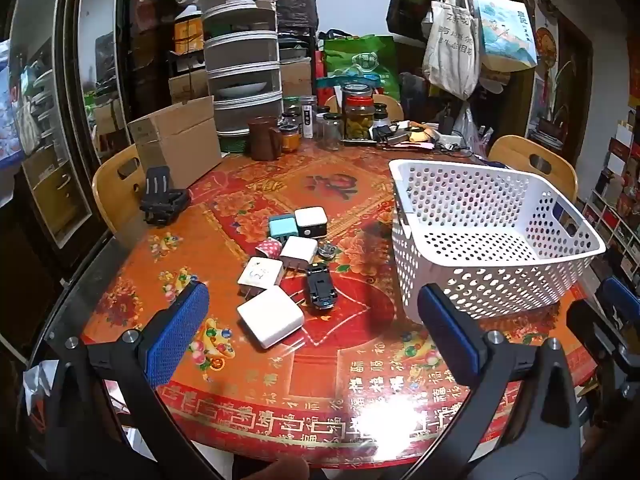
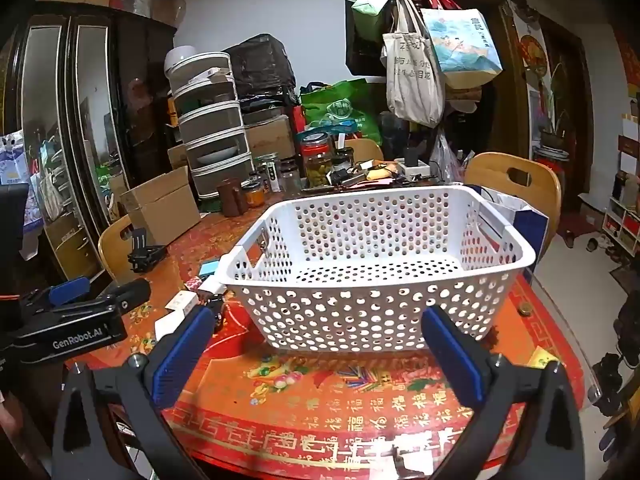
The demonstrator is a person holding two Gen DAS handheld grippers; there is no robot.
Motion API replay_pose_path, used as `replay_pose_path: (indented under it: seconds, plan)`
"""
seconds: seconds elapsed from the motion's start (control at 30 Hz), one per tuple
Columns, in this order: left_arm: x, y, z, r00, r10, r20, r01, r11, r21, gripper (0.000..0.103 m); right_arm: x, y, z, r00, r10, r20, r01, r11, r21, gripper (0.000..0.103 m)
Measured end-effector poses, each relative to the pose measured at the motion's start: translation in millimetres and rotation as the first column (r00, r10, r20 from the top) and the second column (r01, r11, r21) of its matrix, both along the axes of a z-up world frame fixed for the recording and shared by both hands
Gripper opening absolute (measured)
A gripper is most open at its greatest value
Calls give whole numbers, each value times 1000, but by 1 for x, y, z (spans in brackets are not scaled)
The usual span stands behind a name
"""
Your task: Organize rigid objects
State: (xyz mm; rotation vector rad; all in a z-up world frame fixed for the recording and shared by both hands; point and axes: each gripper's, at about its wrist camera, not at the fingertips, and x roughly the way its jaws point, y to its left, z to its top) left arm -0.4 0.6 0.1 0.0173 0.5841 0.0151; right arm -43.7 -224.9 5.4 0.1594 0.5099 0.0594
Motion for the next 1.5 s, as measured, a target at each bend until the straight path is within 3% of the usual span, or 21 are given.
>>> replay_pose_path:
  seconds: [1.5]
  plan:
    - [1, 5, -4, 1000, -4, -31, 4, 1000, -8, 103, -3, 5, -1, 1000, 25, 6, -25, 999, -27, 103]
